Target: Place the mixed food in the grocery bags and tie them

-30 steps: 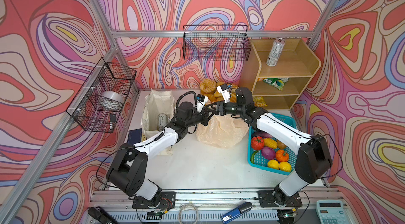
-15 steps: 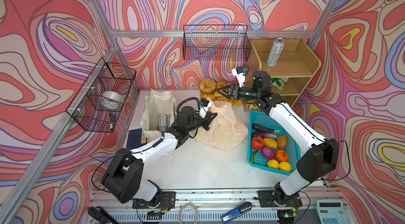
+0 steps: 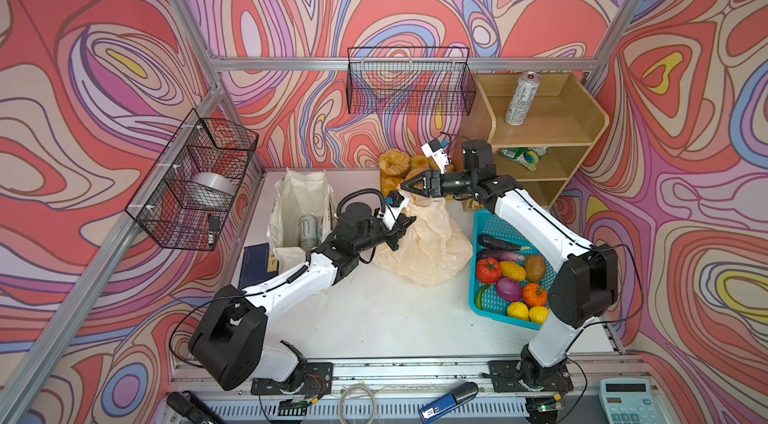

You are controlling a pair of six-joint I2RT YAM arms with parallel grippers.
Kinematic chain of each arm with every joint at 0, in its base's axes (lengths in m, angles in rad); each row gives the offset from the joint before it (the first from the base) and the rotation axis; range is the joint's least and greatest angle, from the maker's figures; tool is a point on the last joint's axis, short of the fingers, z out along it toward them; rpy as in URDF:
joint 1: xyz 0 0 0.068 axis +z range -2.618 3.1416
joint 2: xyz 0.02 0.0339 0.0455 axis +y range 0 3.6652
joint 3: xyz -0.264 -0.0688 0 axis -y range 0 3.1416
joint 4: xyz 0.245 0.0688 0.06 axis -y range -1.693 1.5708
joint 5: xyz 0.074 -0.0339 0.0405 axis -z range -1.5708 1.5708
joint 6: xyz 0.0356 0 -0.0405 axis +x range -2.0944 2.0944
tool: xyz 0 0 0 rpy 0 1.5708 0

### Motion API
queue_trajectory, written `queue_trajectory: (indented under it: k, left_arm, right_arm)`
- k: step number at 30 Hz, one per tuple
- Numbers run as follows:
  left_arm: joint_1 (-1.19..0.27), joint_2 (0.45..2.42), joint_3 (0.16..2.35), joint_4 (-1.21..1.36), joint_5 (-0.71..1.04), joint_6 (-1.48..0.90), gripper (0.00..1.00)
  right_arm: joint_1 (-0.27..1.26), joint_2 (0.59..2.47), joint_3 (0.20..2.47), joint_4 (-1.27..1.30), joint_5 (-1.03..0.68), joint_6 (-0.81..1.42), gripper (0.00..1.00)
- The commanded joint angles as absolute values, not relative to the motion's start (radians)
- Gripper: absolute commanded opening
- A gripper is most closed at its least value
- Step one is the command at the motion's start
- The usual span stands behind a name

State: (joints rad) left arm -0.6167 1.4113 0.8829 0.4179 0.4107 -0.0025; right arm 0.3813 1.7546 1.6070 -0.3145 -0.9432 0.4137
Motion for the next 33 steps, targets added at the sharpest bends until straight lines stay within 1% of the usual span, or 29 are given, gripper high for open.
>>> queue_trajectory:
  k: [1,4,5,6,7,9,11,12,16,20,25,29,33]
  left_arm:
    - [-0.624,1.399,0.911,0.413,0.414,0.023,0.00]
    - [-0.625,1.399,0.911,0.412,0.413,0.021,0.00]
    - [-0.626,1.399,0.911,0.411,0.411,0.021,0.00]
    - [-0.626,1.399,0.911,0.410,0.412,0.023,0.00]
    - [-0.626,1.399,0.912,0.408,0.411,0.021,0.00]
    - [-0.626,1.400,0.911,0.407,0.407,0.018,0.00]
    - [-0.626,1.401,0.909,0.407,0.400,0.008,0.00]
    - [-0.625,1.402,0.908,0.402,0.395,0.000,0.00]
    - [-0.624,1.398,0.906,0.373,0.269,-0.072,0.00]
    - [-0.623,1.401,0.923,0.303,0.151,-0.166,0.00]
    - [-0.623,1.424,0.966,0.216,0.025,-0.278,0.00]
    - [-0.623,1.453,1.011,0.167,0.012,-0.360,0.00]
    - [-0.623,1.482,1.042,0.147,0.022,-0.417,0.00]
  right_arm:
    - [0.397,1.791,1.638,-0.316,-0.978,0.408,0.77]
    - [0.400,1.813,1.641,-0.312,-0.981,0.411,0.74]
    - [0.400,1.819,1.644,-0.308,-0.982,0.412,0.71]
    - [0.400,1.824,1.647,-0.307,-0.985,0.412,0.68]
    - [0.400,1.827,1.650,-0.308,-0.985,0.411,0.61]
    - [0.400,1.827,1.656,-0.312,-0.981,0.405,0.34]
    - [0.397,1.819,1.663,-0.324,-0.958,0.393,0.04]
    - [0.394,1.808,1.663,-0.323,-0.945,0.391,0.00]
    - [0.368,1.732,1.613,-0.265,-0.884,0.417,0.00]
    - [0.338,1.641,1.509,-0.159,-0.825,0.467,0.00]
    - [0.333,1.578,1.446,-0.107,-0.825,0.493,0.00]
    - [0.345,1.529,1.369,-0.111,-0.844,0.499,0.00]
    - [0.398,1.479,1.254,-0.137,-0.812,0.479,0.00]
